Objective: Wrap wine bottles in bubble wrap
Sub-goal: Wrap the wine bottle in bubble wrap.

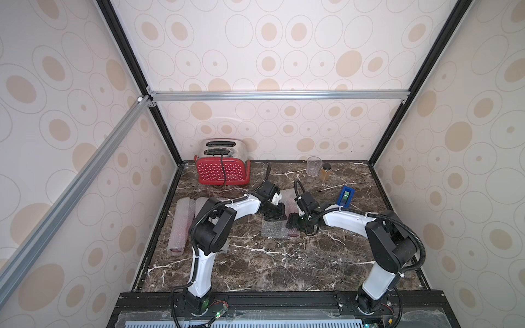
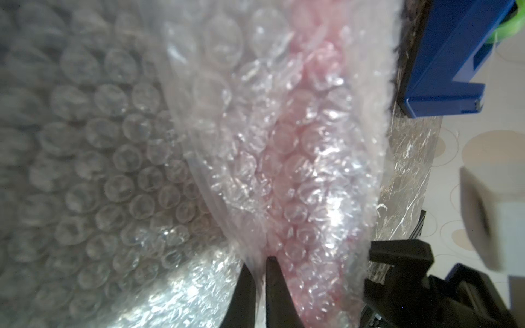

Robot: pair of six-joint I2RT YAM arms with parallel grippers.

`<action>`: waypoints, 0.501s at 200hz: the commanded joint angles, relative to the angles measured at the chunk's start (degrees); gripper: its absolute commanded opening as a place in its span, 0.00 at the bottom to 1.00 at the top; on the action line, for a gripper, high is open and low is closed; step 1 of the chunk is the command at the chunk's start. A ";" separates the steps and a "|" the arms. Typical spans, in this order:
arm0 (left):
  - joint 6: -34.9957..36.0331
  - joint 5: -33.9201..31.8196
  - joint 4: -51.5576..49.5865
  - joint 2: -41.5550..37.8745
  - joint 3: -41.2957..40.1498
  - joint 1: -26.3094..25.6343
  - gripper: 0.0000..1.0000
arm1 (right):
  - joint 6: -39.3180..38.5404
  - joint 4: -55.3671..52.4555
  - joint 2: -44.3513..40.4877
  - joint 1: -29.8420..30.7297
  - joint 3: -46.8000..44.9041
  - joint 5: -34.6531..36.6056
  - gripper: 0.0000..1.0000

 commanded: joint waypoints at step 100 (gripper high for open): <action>3.95 -5.41 -5.23 -5.34 1.13 0.73 0.20 | 1.01 -4.71 2.45 0.35 -0.73 3.55 0.50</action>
